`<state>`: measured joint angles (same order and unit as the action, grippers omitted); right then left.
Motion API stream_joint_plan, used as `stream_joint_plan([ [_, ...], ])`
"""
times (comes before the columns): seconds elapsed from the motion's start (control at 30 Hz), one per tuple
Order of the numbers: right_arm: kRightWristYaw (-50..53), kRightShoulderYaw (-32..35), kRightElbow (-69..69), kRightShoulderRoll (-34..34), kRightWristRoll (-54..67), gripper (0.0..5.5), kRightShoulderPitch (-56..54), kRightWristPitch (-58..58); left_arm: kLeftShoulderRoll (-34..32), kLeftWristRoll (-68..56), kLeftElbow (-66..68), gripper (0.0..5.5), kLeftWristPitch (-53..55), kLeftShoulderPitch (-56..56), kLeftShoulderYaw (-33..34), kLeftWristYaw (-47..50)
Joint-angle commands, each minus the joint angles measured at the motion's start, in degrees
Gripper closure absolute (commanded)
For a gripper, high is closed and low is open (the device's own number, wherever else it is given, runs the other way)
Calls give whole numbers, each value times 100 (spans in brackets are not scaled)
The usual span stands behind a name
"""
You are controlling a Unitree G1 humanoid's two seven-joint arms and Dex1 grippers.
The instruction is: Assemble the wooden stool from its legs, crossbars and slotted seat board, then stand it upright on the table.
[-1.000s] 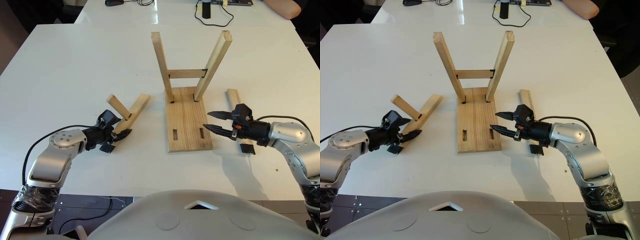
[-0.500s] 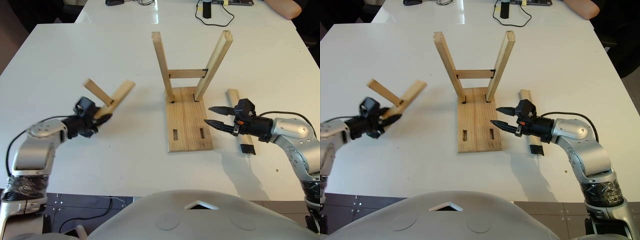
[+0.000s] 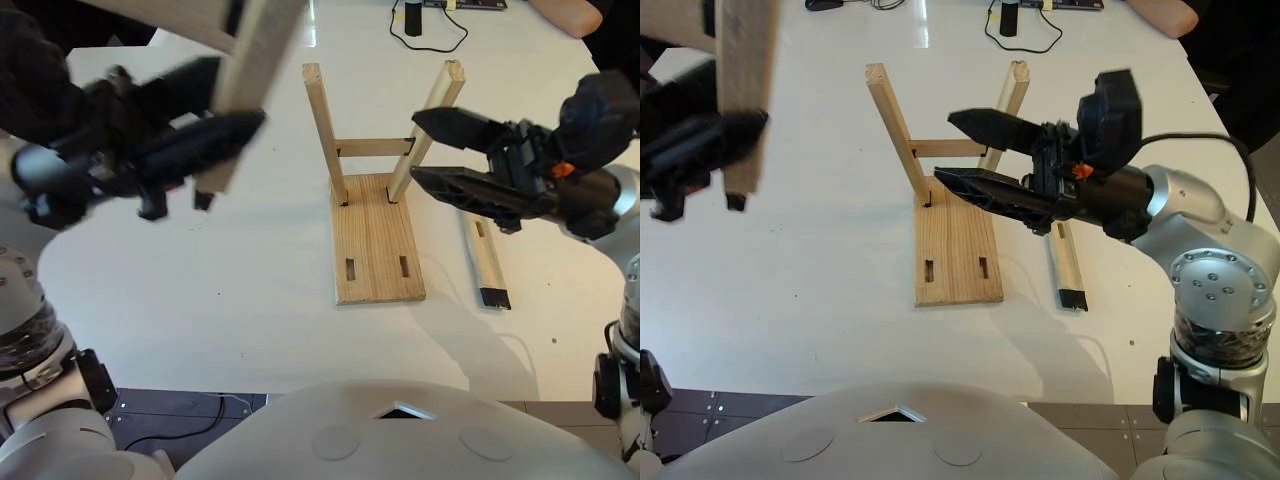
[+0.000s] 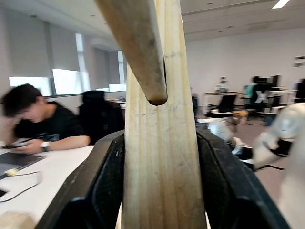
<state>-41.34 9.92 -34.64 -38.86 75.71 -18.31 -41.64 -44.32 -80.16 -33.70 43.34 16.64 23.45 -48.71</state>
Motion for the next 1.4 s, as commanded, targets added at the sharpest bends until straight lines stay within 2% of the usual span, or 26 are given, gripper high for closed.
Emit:
stream_joint_plan([
  [0.03,-74,-168,126,-166,220,215,-527,-290,135,56,82,346,34,154,-505,123],
  [0.33,-271,-361,177,-145,78,215,-958,-355,232,539,58,346,-39,196,-1135,-81],
  [0.63,-302,-579,284,-4,-102,215,-1229,-354,278,1024,-63,346,-134,47,-1485,-186],
  [0.93,-723,-679,154,-145,-459,340,-1015,-356,353,1187,-23,346,-180,98,-1581,-126],
  [1.2,-854,-711,180,-140,-767,341,-964,-301,375,1415,19,346,-175,102,-1680,-163],
  [1.3,-872,-584,245,-190,-815,341,-969,-284,313,1933,184,346,-252,-9,-1899,-251],
  [1.33,-883,-539,276,-220,-841,341,-973,-276,292,2099,252,309,-272,-59,-1982,-280],
  [1.4,-935,-431,347,-302,-928,344,-948,-248,212,2513,375,283,-451,-236,-2207,-495],
])
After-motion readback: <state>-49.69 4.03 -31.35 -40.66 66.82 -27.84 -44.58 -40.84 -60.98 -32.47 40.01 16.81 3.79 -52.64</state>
